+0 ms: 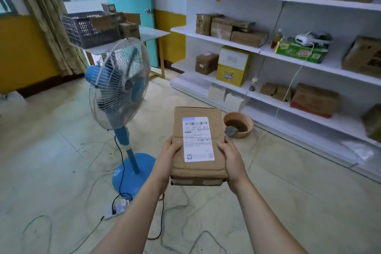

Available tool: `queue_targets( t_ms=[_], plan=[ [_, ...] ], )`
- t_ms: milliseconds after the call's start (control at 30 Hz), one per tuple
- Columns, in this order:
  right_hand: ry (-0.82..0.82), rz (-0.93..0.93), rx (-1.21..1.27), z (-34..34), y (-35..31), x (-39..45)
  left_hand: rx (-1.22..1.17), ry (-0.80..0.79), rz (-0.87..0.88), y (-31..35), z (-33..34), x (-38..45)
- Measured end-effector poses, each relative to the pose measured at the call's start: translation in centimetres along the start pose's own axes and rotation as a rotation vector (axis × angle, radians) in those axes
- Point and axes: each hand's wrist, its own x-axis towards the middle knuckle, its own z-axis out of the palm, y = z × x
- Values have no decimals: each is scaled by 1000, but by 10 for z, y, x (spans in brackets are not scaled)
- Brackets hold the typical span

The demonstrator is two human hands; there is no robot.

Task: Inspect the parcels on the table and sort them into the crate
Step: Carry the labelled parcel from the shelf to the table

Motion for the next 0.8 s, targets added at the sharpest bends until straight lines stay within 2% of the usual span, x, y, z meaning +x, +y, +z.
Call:
queue_targets(
  t_ms=[133,500,800],
  plan=[
    [35,-25,-3,16,-12,63,5,-65,10,24,-7,67],
    [65,13,-14,19,-32,213,25,-81,-12,56,9,222],
    [-54,16,-67,-25,-60,381,3,53,11,68,75,365]
  ],
)
